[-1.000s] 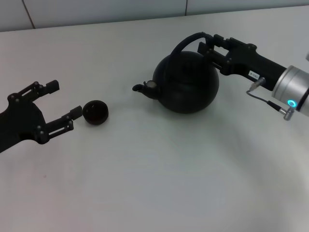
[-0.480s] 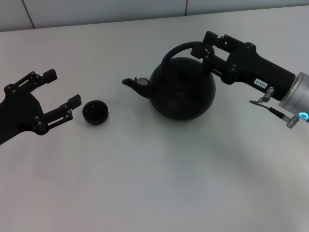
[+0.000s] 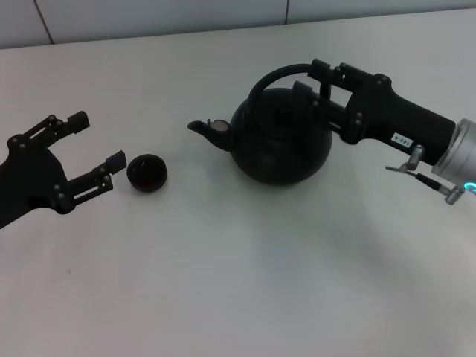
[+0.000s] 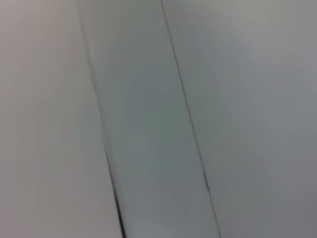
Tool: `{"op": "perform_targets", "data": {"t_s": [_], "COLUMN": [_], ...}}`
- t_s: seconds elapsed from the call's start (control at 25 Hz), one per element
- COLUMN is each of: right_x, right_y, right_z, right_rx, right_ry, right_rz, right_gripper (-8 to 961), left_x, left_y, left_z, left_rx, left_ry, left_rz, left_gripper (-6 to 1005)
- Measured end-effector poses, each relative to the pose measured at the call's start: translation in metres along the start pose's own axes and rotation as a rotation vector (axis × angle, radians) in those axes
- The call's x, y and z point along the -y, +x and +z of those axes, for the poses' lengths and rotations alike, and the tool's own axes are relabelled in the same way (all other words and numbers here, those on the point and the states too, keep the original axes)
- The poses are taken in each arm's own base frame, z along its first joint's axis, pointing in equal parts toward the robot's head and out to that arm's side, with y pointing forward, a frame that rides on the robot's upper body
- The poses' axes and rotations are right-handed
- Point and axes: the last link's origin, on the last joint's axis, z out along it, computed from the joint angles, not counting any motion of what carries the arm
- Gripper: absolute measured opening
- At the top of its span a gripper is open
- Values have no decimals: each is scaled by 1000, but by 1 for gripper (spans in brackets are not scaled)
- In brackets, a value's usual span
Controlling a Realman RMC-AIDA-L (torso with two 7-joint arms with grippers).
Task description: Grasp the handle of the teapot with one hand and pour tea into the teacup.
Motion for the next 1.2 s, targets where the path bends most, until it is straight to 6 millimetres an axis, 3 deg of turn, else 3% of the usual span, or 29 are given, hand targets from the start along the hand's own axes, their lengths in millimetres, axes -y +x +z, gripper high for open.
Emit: {"op": "perform_targets", "data": {"t_s": [0.4,0.64,1.2], "right_x": [-4,-7,-10], "right_y": [3,0,-3], "right_z": [3,11,19], "right_rx": [-117,-136,-163], "right_ry": [-74,-112,-154], "right_rz": [-43,-84,-125], "right_gripper": [566,754,754], "left_x": [-3,-6,-10], "left_y": [2,1,-1], "left_z": [-2,-2,-4], "left_rx": [-9,3,6], "left_ry": [-29,-50,-66], "left_rz": [-2,-2,-16], "left_gripper": [808,808,808]}}
